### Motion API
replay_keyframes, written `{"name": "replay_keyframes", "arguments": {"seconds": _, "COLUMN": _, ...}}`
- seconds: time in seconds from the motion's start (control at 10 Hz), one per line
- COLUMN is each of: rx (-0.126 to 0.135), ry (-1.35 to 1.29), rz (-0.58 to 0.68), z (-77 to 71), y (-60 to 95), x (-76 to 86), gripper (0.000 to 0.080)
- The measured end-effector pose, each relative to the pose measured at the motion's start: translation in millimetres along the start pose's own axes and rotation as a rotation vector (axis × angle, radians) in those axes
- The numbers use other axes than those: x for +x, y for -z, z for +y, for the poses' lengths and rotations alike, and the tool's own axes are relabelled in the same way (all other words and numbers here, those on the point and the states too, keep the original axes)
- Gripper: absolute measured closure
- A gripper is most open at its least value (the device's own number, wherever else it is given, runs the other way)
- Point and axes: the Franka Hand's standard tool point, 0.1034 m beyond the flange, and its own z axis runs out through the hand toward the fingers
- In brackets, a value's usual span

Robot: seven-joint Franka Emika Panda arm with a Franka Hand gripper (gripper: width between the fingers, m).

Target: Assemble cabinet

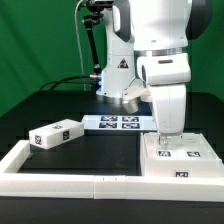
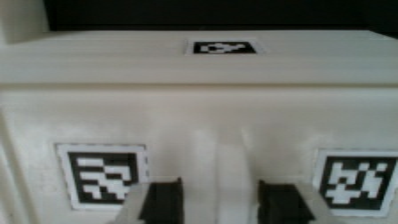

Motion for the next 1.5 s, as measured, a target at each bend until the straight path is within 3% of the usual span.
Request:
{"name": "replay_keyframes", "arguments": {"seconds": 0.1, "rx": 0.014, "ry": 0.009, "rz": -0.004, "z": -0.2, "y": 0.5, "x": -0.9, "gripper": 0.036}}
{"name": "replay_keyframes", "arguments": {"seconds": 0.2, "rx": 0.016, "ry": 0.009, "rz": -0.005, "z": -0.2, "y": 0.8, "x": 0.2, "gripper": 0.036}}
{"name": "replay_keyframes", "arguments": {"seconds": 0.3, "rx": 0.012, "ry": 0.009, "rz": -0.004, "z": -0.6, "y": 1.3, "x": 1.6, "gripper": 0.0223}}
{"name": "replay_keyframes", "arguments": {"seconds": 0.4, "rx": -0.007, "ry": 0.011, "rz": -0.004, "z": -2.6, "y": 5.0, "x": 1.5, "gripper": 0.0062}}
{"name": "replay_keyframes", "arguments": {"seconds": 0.5, "rx": -0.041, "ry": -0.005, "rz": -0.003, "z": -7.1, "y": 12.1, "x": 0.1, "gripper": 0.0019}}
{"name": "replay_keyframes", "arguments": {"seconds": 0.6, "rx": -0.073, "ry": -0.027, "rz": -0.007, "z": -18.4, "y": 21.9, "x": -3.1, "gripper": 0.0019}}
{"name": "replay_keyframes", "arguments": {"seconds": 0.7, "rx": -0.085, "ry": -0.046, "rz": -0.013, "z": -33.4, "y": 28.1, "x": -5.6, "gripper": 0.0003}}
{"name": "replay_keyframes", "arguments": {"seconds": 0.8, "rx": -0.091, "ry": -0.07, "rz": -0.016, "z": -46.1, "y": 30.1, "x": -7.6, "gripper": 0.0003}}
{"name": "replay_keyframes", "arguments": {"seconds": 1.0, "rx": -0.145, "ry": -0.208, "rz": 0.0, "z": -74.2, "y": 35.7, "x": -5.8, "gripper": 0.0002}}
{"name": "replay_keyframes", "arguments": {"seconds": 1.1, "rx": -0.159, "ry": -0.226, "rz": 0.008, "z": -83.9, "y": 34.1, "x": -4.6, "gripper": 0.0002}}
{"name": "replay_keyframes", "arguments": {"seconds": 1.4, "rx": -0.153, "ry": -0.275, "rz": 0.012, "z": -82.3, "y": 33.0, "x": -4.5, "gripper": 0.0002}}
{"name": "replay_keyframes", "arguments": {"seconds": 1.5, "rx": -0.163, "ry": -0.348, "rz": 0.023, "z": -82.6, "y": 33.9, "x": -5.7, "gripper": 0.0002}}
